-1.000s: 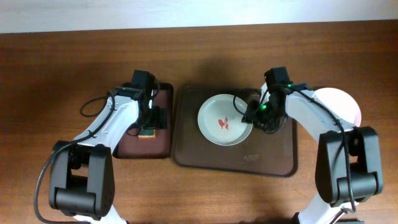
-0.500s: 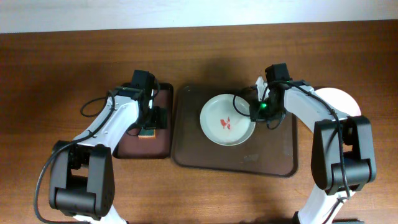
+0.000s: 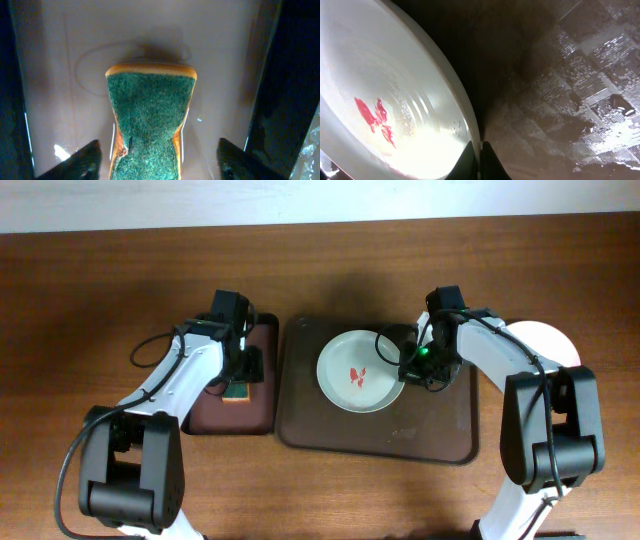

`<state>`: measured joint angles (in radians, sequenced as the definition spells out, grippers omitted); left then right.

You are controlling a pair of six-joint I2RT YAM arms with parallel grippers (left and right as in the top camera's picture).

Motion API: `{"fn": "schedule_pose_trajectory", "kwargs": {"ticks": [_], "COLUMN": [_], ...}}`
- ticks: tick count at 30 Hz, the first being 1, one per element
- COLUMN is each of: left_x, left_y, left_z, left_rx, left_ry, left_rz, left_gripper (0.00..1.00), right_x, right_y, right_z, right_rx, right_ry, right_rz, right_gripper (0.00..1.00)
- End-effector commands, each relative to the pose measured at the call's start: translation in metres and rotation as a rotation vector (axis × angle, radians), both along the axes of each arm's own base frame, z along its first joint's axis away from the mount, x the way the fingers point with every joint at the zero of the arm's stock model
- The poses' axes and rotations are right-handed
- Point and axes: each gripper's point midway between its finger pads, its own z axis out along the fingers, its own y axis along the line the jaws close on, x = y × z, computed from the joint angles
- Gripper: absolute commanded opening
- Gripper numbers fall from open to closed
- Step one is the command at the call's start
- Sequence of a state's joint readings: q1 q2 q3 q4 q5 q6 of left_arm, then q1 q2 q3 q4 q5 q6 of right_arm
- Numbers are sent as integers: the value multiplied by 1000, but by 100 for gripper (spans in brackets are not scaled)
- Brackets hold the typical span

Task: Clean dirty plates on tray and stack at the side
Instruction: 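Slide the last plate to tray center and grip its rim with the right gripper, then lift the sponge with the left gripper and scrub the last plate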

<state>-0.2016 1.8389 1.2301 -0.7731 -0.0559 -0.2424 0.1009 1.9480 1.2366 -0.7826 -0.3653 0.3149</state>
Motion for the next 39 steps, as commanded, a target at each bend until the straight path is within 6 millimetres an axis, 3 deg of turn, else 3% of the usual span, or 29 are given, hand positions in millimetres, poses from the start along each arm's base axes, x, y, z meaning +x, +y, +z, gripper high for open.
{"fn": "schedule_pose_trajectory", "kwargs": {"ticks": [1,10,13,14,16,19,21,22,24,26,28,32,39], "left_x": [2,6,4,4,6,5,4,3,1,-2,7,14,44], "left_y": [-2,-2,-1,-1,-2,-2,-1,-1,-1,0,-3,-4,-8], "left_z": [7,6,-9,-16,-21,-22,-23,-23,-23,-12,27,84,149], "left_rx": [-19,-20,-12,-10,-9,-9,-7,-8,-6,-6,-39,-71,-124], "left_ry": [-22,-36,1,11,17,17,22,25,37,49,-51,-220,-494], "left_rz": [18,27,26,26,26,26,26,26,27,54,57,39,47], "left_gripper": [68,67,67,64,46,36,9,0,0,0,0,0,0], "right_x": [1,1,1,1,1,1,1,1,1,1,1,0,0], "right_y": [4,4,4,4,4,4,4,4,4,4,4,4,4], "right_z": [3,2,2,2,2,2,3,2,2,2,2,2,2], "right_rx": [17,17,17,17,17,17,17,17,17,17,17,17,16], "right_ry": [4,4,4,4,4,4,4,4,4,4,7,7,11], "right_rz": [-2,-2,-2,-2,-2,-2,-2,-2,-2,-2,-2,-2,-2], "right_gripper": [4,4,4,4,4,4,4,4,4,4,4,4,4]}}
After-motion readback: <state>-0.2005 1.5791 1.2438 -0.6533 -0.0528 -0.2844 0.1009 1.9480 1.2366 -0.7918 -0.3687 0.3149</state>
